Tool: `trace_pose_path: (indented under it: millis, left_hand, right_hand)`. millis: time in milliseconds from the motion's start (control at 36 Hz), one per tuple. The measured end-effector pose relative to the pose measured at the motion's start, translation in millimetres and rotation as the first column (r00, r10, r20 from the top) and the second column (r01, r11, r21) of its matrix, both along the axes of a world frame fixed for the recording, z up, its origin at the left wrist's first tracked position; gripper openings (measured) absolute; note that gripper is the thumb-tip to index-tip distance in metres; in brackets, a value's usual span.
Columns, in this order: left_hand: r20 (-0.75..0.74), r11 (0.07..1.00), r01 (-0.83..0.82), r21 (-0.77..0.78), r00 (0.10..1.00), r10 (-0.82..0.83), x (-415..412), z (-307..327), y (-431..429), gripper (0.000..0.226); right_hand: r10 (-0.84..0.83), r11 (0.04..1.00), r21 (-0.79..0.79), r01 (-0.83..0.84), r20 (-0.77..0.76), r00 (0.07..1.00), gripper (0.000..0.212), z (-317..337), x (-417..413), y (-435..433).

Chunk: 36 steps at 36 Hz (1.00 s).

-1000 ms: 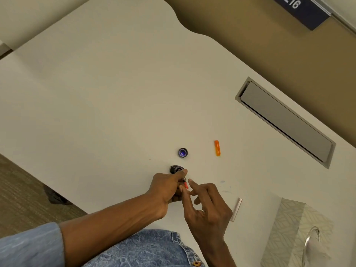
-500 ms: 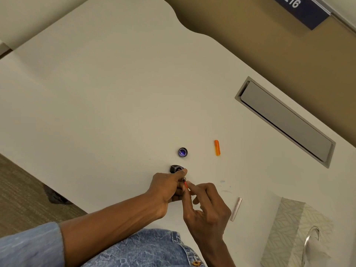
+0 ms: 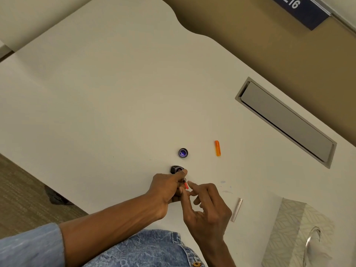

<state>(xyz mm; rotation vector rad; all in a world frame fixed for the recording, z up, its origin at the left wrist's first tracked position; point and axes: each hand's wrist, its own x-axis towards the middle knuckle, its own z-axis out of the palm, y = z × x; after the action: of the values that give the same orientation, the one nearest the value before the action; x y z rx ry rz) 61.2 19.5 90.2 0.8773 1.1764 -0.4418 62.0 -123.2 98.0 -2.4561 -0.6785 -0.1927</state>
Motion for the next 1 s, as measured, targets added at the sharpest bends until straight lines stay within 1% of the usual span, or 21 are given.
trace_pose_path:
  millis: [250,417,556,889,1000]
  left_hand:
    - [0.019,1.0,-0.004,-0.02,1.0,0.004,-0.7,-1.3,0.1,0.031]
    - [0.01,1.0,-0.006,-0.019,1.0,0.006,-0.3,-1.1,-0.8,0.032]
    - [-0.006,1.0,0.004,-0.017,1.0,-0.004,1.4,-2.0,-0.7,0.033]
    - [-0.016,1.0,0.017,0.002,1.0,-0.017,1.7,-1.6,-1.7,0.035]
    - [-0.007,1.0,0.018,-0.001,1.0,-0.018,1.6,-2.5,-1.9,0.033]
  right_hand:
    - [0.004,1.0,0.004,-0.004,0.003,1.0,0.019,-0.6,-1.3,-0.8]
    - [0.006,1.0,0.001,-0.006,0.003,1.0,0.012,-0.6,-1.3,-0.4]
    - [0.003,1.0,-0.014,-0.003,0.003,1.0,0.01,-0.4,-0.4,-0.4]
    - [0.008,1.0,-0.014,-0.008,0.009,1.0,0.011,-1.6,1.7,-2.0]
    - [0.012,1.0,-0.007,-0.012,-0.004,1.0,0.015,-0.5,2.1,-2.7]
